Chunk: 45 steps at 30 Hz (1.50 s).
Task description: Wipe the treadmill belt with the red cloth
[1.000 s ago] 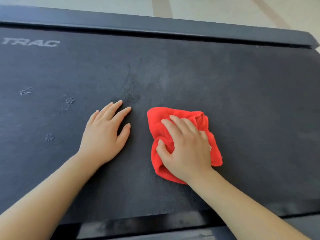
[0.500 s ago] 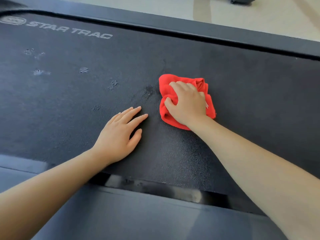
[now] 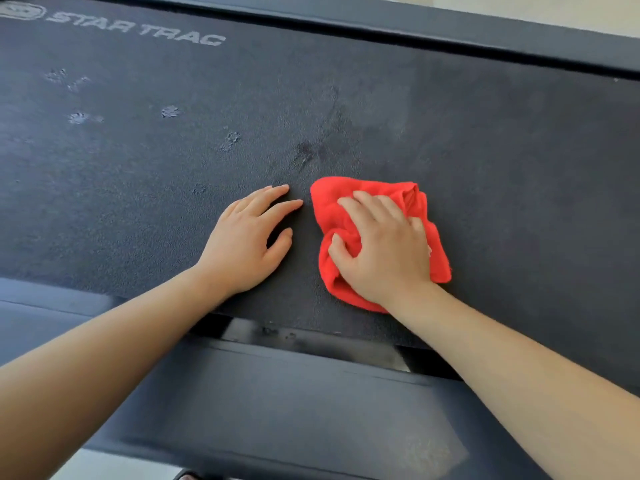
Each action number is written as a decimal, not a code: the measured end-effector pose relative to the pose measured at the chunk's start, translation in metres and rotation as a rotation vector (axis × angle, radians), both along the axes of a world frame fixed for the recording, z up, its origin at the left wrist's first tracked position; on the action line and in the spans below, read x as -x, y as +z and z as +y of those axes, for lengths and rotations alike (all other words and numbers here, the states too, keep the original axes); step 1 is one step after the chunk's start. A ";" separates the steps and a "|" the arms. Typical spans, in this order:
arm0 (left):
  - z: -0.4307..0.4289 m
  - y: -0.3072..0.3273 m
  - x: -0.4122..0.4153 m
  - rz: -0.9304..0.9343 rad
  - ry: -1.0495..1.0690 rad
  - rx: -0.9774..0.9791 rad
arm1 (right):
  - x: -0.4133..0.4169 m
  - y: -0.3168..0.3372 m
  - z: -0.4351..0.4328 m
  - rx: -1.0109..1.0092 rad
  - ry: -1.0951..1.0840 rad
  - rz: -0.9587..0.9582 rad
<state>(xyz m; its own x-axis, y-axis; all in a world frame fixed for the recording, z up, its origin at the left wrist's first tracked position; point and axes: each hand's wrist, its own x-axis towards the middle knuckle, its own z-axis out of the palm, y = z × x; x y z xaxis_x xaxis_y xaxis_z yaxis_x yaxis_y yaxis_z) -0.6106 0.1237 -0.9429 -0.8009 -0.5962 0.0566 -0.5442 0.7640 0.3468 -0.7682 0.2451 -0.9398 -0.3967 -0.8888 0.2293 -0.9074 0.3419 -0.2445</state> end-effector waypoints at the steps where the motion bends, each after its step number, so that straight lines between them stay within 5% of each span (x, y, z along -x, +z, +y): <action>1: 0.001 0.000 0.000 -0.001 0.001 0.001 | 0.004 0.001 -0.011 -0.016 -0.023 -0.013; 12: -0.015 0.000 0.005 -0.072 -0.049 0.028 | 0.005 -0.003 -0.009 0.034 -0.063 -0.014; 26: -0.141 -0.009 0.127 -0.066 -0.002 0.065 | 0.091 -0.006 -0.120 0.055 -0.262 -0.010; 45: -0.142 -0.009 0.131 -0.066 0.027 0.073 | 0.153 -0.009 -0.192 0.068 -0.379 -0.019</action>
